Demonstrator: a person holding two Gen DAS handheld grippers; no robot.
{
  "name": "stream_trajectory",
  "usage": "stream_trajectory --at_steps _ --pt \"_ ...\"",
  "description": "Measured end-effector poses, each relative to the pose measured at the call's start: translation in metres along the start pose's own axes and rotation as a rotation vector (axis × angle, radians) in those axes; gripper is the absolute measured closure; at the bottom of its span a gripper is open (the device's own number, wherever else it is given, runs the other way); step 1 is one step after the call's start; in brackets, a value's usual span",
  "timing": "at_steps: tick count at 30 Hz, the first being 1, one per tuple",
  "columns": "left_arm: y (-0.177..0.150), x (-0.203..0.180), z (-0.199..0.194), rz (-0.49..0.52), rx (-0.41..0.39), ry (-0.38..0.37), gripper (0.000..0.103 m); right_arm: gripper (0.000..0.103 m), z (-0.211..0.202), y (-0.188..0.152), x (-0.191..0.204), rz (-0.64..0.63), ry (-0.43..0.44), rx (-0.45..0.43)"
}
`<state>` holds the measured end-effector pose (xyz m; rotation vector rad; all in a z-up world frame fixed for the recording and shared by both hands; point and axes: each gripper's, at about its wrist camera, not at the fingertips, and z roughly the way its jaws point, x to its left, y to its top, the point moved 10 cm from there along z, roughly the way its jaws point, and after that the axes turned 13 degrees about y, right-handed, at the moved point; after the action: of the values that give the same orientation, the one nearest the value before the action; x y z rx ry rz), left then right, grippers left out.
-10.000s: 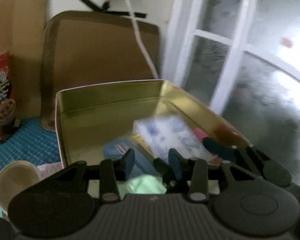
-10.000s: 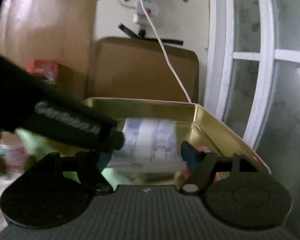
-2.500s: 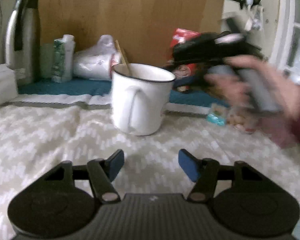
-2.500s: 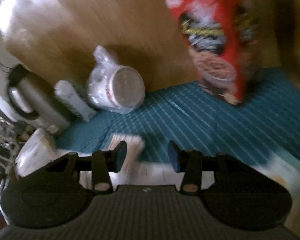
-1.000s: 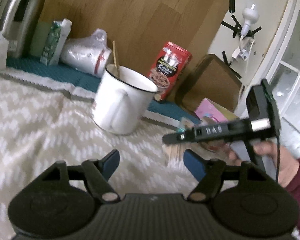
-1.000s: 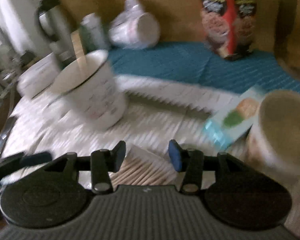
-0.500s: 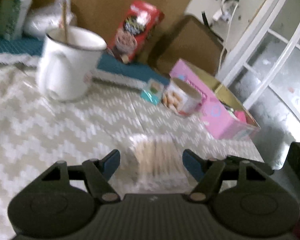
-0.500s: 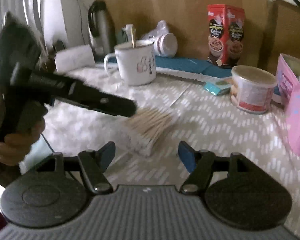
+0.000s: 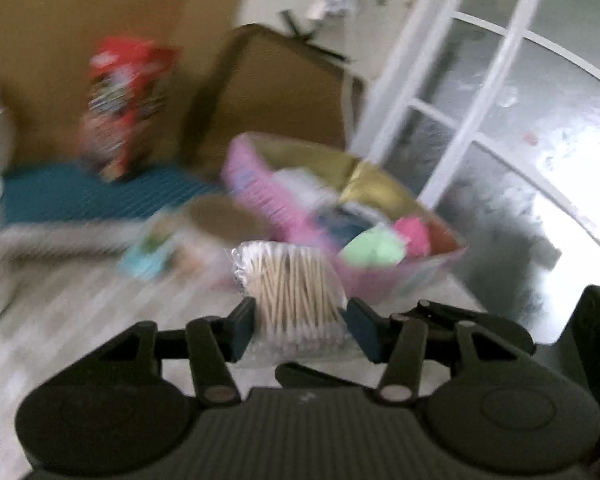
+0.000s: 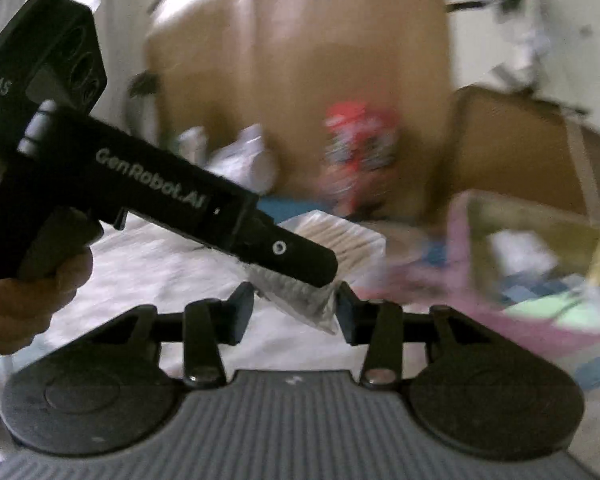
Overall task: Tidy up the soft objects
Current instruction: 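Carry the cotton swab bag into the pink tin and release it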
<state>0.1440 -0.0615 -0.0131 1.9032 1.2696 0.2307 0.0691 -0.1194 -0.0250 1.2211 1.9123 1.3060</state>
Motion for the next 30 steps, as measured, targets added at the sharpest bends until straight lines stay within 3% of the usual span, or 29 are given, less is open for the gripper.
stream_trajectory --at_steps 5,8,12,14,17,20,25,28,30 --pt "0.055 -0.075 0.055 0.063 -0.015 -0.067 0.053 0.056 -0.017 0.012 -0.089 0.072 -0.122 0.007" --pt "0.073 -0.104 0.097 0.063 0.021 -0.056 0.051 0.056 -0.010 0.006 -0.135 0.170 -0.104 0.053" --pt "0.079 -0.115 0.144 0.056 0.071 0.025 0.037 0.055 0.015 0.001 -0.176 0.292 -0.060 0.142" --pt "0.079 -0.114 0.156 0.065 0.068 0.075 0.035 0.053 0.028 0.000 -0.188 0.261 -0.126 0.182" --pt "0.081 -0.114 0.159 0.087 0.036 0.114 0.033 0.052 0.030 -0.004 -0.202 0.181 -0.298 0.172" --pt "0.085 -0.112 0.143 0.070 -0.005 0.106 0.033 0.052 0.017 -0.005 -0.205 0.248 -0.312 0.092" --pt "0.085 -0.103 0.082 0.076 -0.106 0.062 0.033 0.052 -0.022 -0.004 -0.168 0.259 -0.325 -0.058" --pt "0.065 -0.070 0.041 0.053 -0.124 0.055 0.033 0.055 -0.035 -0.002 -0.121 0.234 -0.221 -0.107" --pt "0.049 -0.041 0.024 0.049 -0.118 0.103 0.033 0.064 -0.026 -0.004 -0.082 0.196 -0.109 -0.083"
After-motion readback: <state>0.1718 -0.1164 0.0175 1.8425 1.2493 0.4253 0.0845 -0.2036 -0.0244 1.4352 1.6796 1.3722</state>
